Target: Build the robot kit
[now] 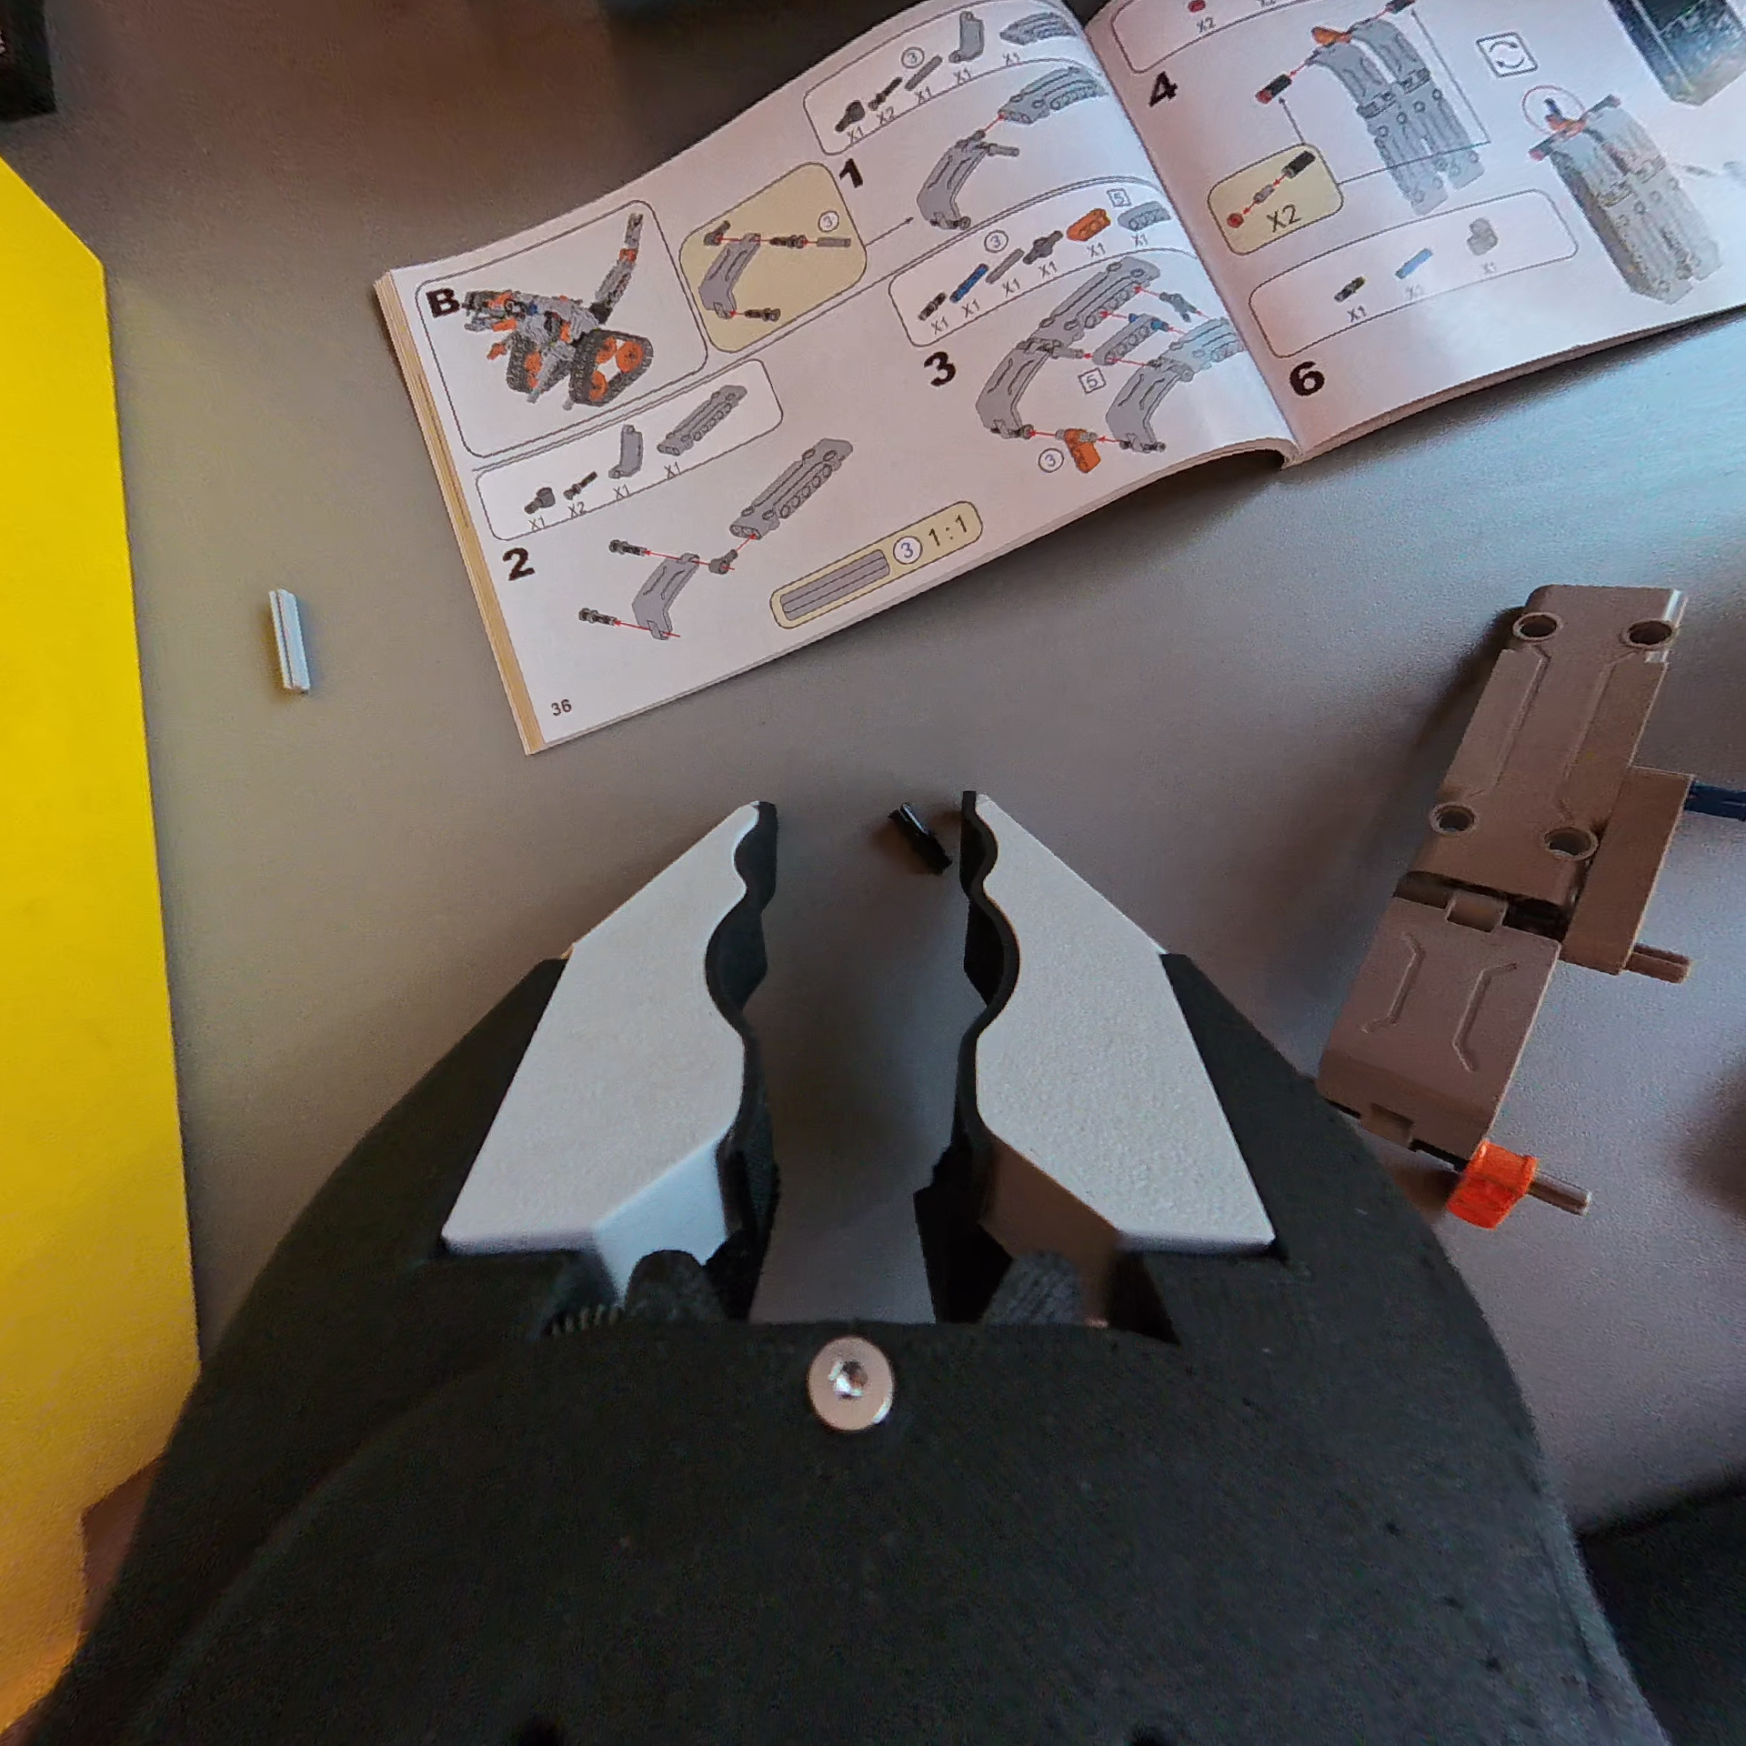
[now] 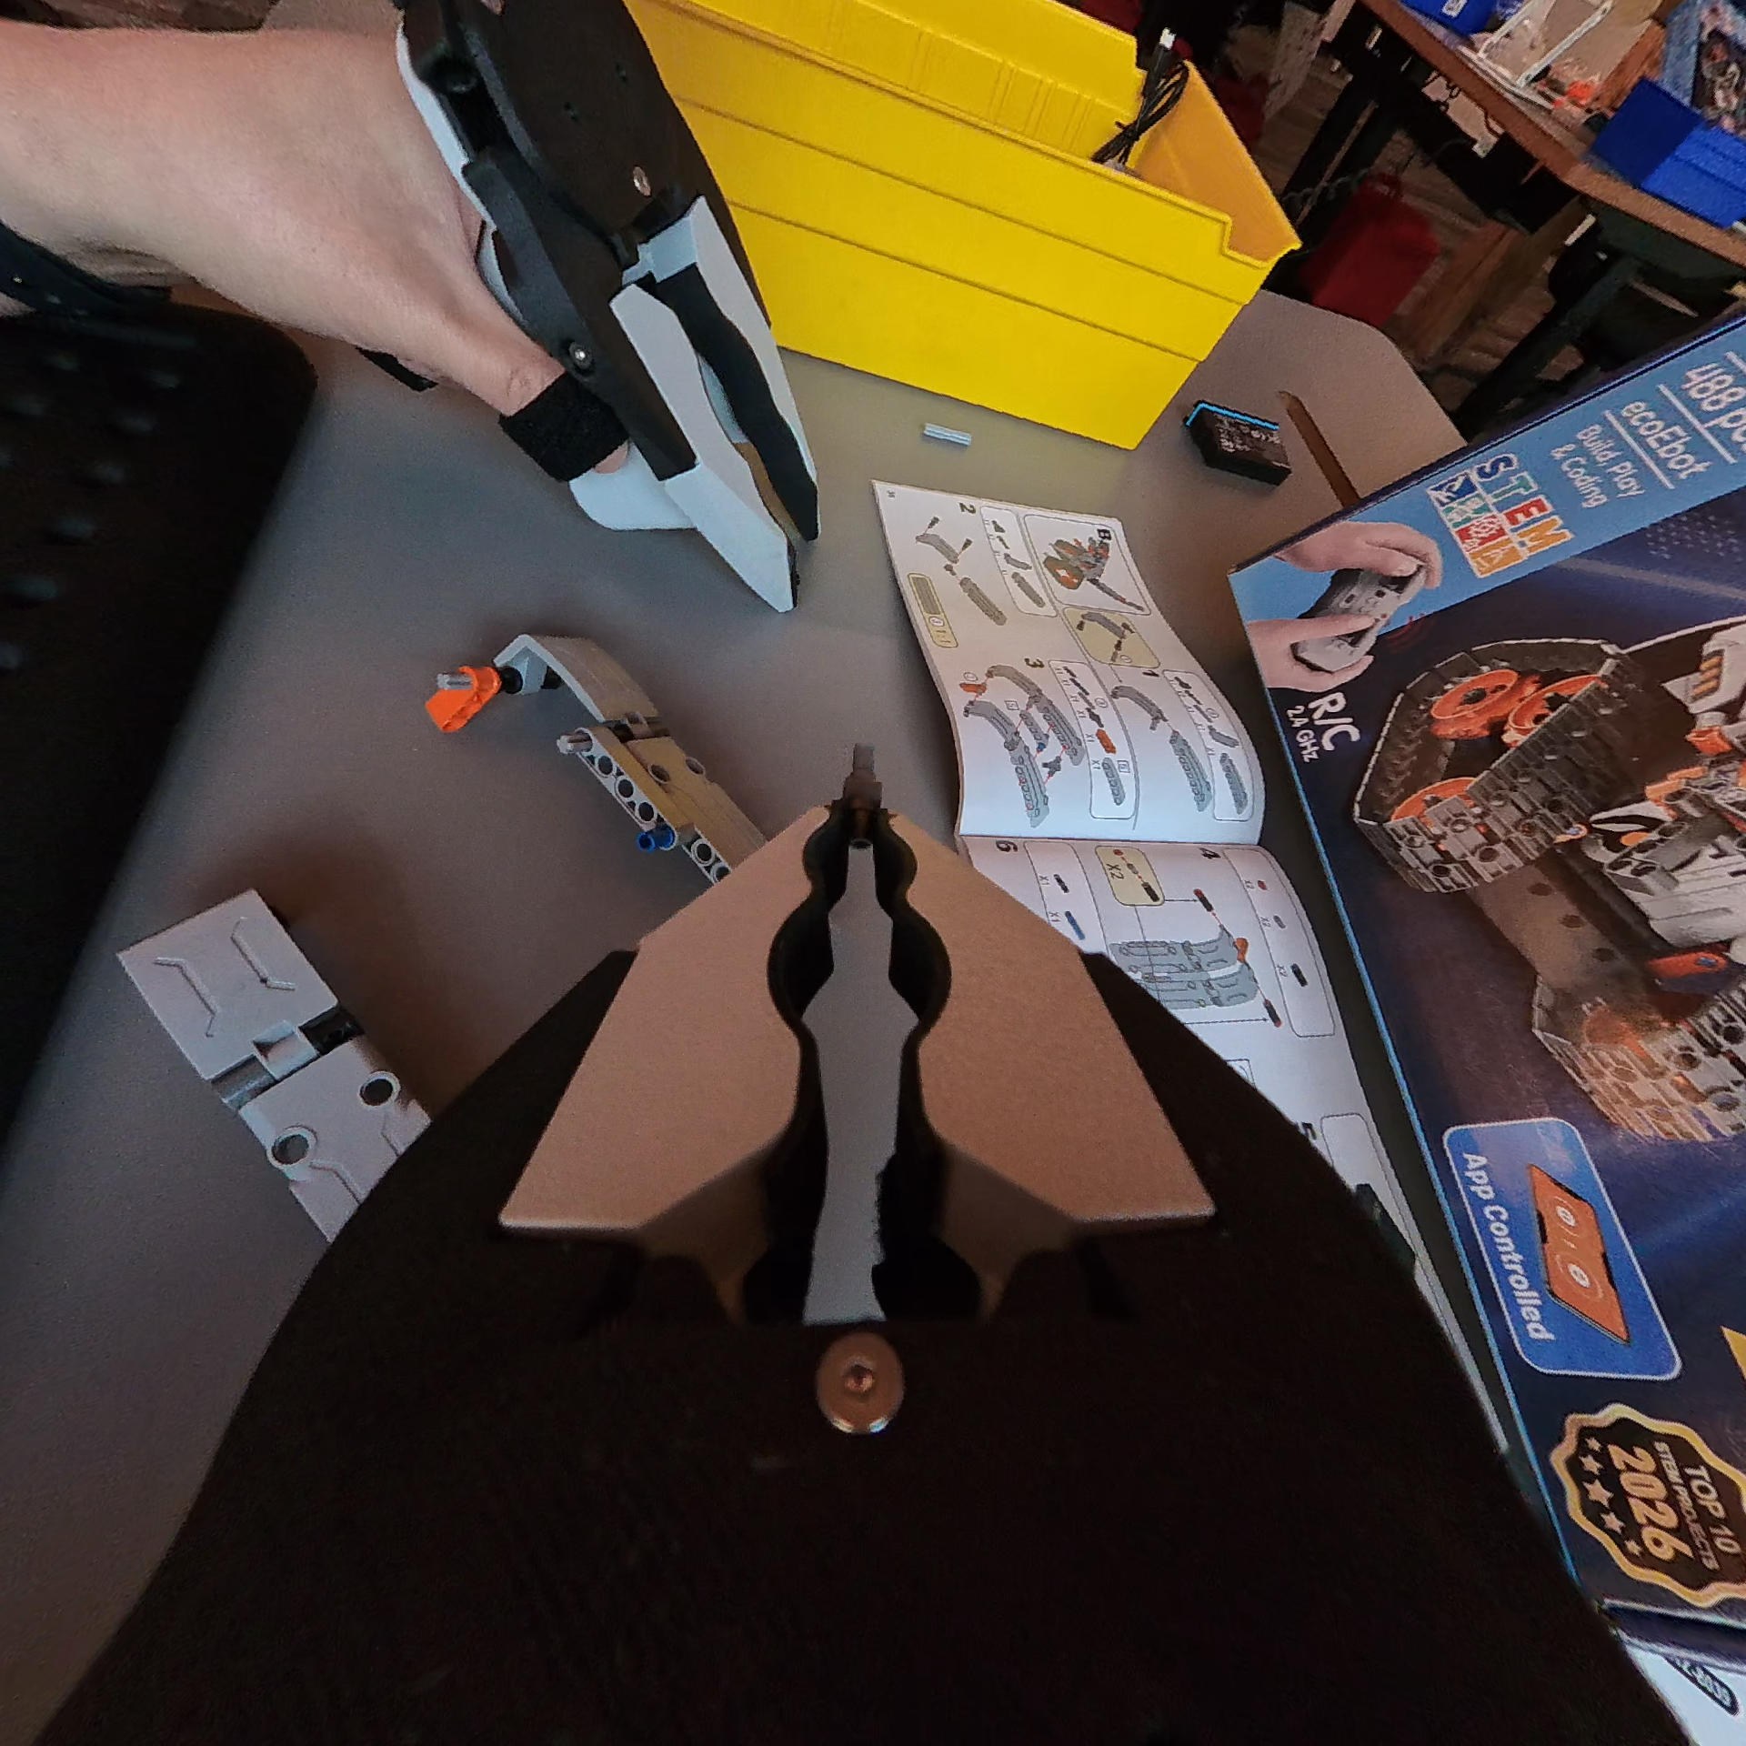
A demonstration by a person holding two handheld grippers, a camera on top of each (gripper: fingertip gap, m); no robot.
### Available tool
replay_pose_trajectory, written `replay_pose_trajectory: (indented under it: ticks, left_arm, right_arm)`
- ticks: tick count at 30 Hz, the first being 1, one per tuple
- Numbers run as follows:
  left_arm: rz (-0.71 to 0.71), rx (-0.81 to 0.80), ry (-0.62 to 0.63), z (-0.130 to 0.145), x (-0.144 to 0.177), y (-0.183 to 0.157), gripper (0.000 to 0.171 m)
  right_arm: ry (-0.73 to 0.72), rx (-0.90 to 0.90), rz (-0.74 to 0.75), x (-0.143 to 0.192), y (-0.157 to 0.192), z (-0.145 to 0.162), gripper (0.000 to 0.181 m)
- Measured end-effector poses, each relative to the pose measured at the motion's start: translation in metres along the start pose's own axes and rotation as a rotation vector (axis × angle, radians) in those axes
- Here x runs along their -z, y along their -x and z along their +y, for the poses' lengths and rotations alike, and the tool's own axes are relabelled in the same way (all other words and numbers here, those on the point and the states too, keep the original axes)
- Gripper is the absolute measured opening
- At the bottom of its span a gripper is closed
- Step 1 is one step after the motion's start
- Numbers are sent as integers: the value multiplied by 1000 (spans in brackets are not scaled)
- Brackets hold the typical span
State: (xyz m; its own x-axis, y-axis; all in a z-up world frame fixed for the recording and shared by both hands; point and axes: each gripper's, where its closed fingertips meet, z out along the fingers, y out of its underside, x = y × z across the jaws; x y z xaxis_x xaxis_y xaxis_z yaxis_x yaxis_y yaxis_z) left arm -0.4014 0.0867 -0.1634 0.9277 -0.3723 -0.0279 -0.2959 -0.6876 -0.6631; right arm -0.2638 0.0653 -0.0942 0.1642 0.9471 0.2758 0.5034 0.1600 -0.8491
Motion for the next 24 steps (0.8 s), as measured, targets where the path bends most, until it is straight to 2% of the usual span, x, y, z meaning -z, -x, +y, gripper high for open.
replay_pose_trajectory:
  ticks: [8,14,21,24]
  left_arm:
    - [15,-16,-25,1,2,-2,28]
    - [-4,-24,-51,4,4,4,8]
    - [48,-33,-54,4,4,4,6]
    - [123,-21,-136,-13,12,-1,6]
  right_arm:
    - [7,1,18,5,-7,4,3]
    - [6,-4,40,12,-14,6,3]
    - [12,-28,37,10,-18,13,3]
    - [3,-54,48,7,-23,18,3]
